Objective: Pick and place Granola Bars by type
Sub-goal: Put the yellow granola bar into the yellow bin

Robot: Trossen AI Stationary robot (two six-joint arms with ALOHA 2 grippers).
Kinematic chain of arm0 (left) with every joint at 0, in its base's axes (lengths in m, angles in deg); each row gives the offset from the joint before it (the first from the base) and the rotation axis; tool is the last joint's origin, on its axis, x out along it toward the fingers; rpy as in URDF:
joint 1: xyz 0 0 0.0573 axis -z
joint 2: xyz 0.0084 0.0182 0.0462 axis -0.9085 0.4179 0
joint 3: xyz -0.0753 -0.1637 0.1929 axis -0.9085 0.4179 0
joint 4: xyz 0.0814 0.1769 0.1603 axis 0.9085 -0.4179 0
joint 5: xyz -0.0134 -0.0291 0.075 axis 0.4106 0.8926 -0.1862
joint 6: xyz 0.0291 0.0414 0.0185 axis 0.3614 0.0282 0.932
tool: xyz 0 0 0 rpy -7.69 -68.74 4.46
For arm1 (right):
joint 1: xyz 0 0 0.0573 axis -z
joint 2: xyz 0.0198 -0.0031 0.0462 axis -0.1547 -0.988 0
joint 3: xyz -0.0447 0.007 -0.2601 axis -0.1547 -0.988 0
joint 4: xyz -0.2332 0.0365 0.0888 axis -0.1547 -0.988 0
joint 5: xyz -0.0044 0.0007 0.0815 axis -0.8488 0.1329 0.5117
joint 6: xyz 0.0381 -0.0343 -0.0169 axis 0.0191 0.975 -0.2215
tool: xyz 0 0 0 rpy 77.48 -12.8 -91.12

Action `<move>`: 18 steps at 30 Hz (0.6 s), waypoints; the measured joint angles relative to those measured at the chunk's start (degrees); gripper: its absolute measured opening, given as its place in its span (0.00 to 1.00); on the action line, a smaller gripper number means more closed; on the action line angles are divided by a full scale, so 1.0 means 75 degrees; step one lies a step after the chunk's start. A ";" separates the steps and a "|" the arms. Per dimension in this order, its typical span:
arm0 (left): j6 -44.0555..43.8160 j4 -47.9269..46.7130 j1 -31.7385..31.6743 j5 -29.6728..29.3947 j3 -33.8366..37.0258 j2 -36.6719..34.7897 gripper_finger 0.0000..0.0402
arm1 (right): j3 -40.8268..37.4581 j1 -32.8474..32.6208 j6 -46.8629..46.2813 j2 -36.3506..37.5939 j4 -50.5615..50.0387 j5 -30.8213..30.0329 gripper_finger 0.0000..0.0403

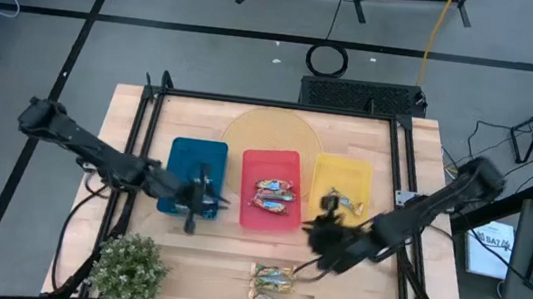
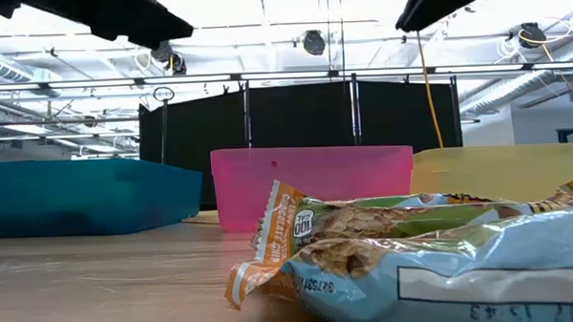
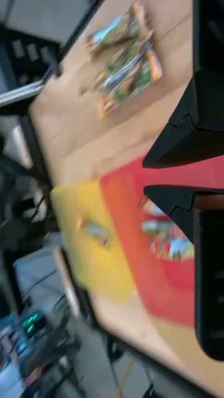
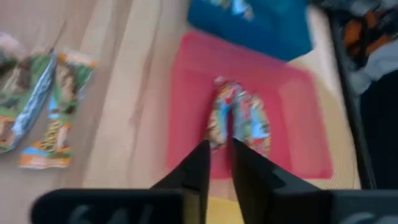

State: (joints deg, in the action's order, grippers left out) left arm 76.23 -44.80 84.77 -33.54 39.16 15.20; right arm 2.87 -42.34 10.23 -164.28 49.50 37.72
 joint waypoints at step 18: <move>-0.2192 -0.0370 0.1145 -0.0035 -0.4423 0.5499 0.32 | -0.5684 0.0853 0.0928 0.4475 0.5291 0.0016 0.00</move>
State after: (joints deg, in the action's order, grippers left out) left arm 59.79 -47.58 93.35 -33.80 5.99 56.44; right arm -39.76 -35.94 17.18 -130.71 89.18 37.85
